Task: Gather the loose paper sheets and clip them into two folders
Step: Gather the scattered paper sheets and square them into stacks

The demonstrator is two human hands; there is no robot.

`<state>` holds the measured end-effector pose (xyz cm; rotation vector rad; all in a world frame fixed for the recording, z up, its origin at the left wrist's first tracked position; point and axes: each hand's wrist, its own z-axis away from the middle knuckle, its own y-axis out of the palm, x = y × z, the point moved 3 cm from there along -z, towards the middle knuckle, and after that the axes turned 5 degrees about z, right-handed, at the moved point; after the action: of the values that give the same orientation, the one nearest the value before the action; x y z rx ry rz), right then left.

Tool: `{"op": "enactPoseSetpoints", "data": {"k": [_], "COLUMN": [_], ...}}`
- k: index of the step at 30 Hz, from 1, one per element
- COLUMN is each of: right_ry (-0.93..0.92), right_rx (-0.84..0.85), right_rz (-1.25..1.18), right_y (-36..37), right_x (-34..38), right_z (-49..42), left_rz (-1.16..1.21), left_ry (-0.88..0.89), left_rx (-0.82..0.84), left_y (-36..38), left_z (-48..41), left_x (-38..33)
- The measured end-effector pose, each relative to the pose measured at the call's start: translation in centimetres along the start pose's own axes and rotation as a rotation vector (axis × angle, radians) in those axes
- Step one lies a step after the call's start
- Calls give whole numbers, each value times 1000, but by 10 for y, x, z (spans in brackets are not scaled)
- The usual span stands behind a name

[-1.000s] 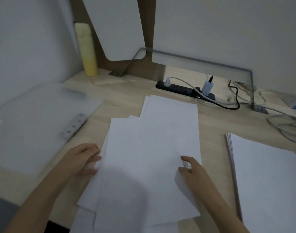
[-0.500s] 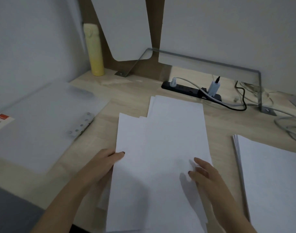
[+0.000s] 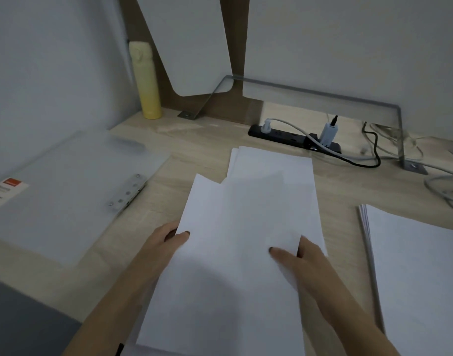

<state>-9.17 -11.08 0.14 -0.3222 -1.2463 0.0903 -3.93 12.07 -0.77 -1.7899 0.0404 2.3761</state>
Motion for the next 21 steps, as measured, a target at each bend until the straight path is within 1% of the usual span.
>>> {"op": "enactPoseSetpoints", "data": {"k": [1,2,4,5,7,9,11,14,16,18,21], "right_ry": [-36,-64,-102,-119,-128,-93,-19,94,126,156,198], "right_rx": [-42,-85,-153,-181,-217,-235,-235,-257,-260,-245,-206], "right_rz": [16,-22,-175,-203,-188,-103,18,96,48,-54,-117], "right_y": [-3,-9,-25,-35,-53,-66,-75,-82,-84,-85,-88], "right_x": [4,10,21,27,34,32,22,3,-5,-12,-8], "right_z": [-4,-9,-22,-30,-49,-72,-93,-112,-120,-126,-119], "left_rz": [15,33,62,52,12,-19,-57,-189,-215,-156,-57], "left_ry": [13,31,75,98,124,133,132,78,60,42,-31], "left_rx": [-22,-43,-81,-88,-75,-47,3,39,30,28,37], "left_y": [1,3,8,12,21,34,48,65,71,74,72], "left_z": [-1,-2,-9,-15,-27,-40,-51,-70,-76,-83,-88], "left_x": [-1,-3,-9,-13,-22,-30,-34,-26,-23,-20,-17]}}
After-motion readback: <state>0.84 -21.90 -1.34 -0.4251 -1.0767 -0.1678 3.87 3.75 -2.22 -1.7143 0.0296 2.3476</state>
